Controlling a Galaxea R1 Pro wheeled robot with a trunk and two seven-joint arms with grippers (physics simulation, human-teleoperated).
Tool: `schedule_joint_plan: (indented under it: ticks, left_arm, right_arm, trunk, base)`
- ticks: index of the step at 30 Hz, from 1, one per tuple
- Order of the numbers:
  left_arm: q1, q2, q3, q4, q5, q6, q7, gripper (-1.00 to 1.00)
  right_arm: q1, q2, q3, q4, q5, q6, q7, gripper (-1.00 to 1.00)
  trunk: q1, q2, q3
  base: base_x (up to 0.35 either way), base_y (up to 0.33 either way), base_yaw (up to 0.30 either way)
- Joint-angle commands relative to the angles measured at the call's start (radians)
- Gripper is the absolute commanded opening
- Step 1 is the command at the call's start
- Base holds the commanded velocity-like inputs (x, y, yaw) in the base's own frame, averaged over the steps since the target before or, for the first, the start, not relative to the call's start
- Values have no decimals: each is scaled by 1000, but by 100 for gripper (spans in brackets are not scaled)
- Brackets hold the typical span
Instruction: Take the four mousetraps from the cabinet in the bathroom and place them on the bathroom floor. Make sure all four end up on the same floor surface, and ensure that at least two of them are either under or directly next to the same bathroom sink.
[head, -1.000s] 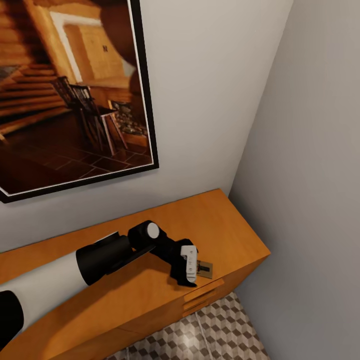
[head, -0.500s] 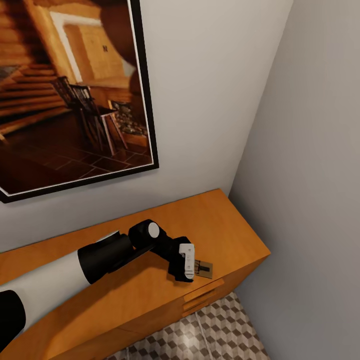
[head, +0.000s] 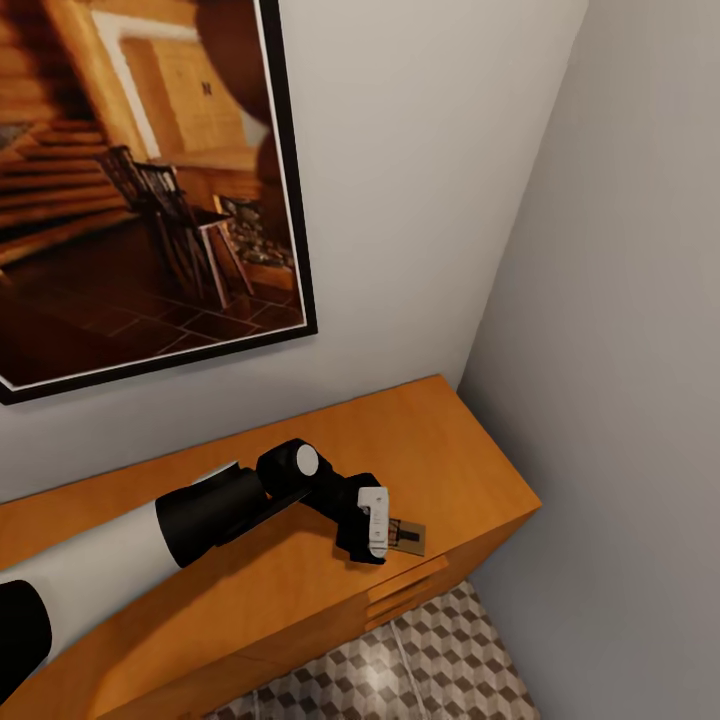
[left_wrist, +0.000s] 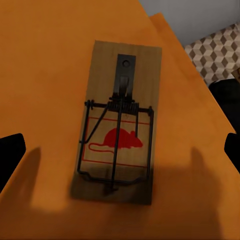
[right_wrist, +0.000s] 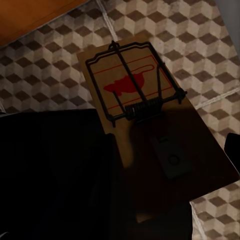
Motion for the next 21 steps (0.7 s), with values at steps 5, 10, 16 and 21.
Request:
schedule_joint_plan:
  ticks: [5, 10, 16, 21]
  left_arm:
    - [-1, 0, -1, -2, -4, 5, -3, 100]
    - [-1, 0, -1, -2, -4, 5, -3, 100]
    - [-1, 0, -1, -2, -4, 5, -3, 100]
    - [-1, 0, -1, 3, -4, 5, -3, 100]
  right_arm:
    - [-1, 1, 2, 2, -11, -4, 7, -100]
    - [-1, 1, 2, 2, -11, -4, 7, -100]
    - [-1, 1, 3, 2, -11, -4, 7, -100]
    - [-1, 1, 2, 2, -11, -4, 7, -100]
  trunk:
    - [0, -2, -7]
    - [0, -2, -13]
    - [0, -2, -19]
    - [0, -2, -25]
  base:
    - [0, 0, 0]
    - [0, 0, 0]
    - [0, 0, 0]
    - [0, 0, 0]
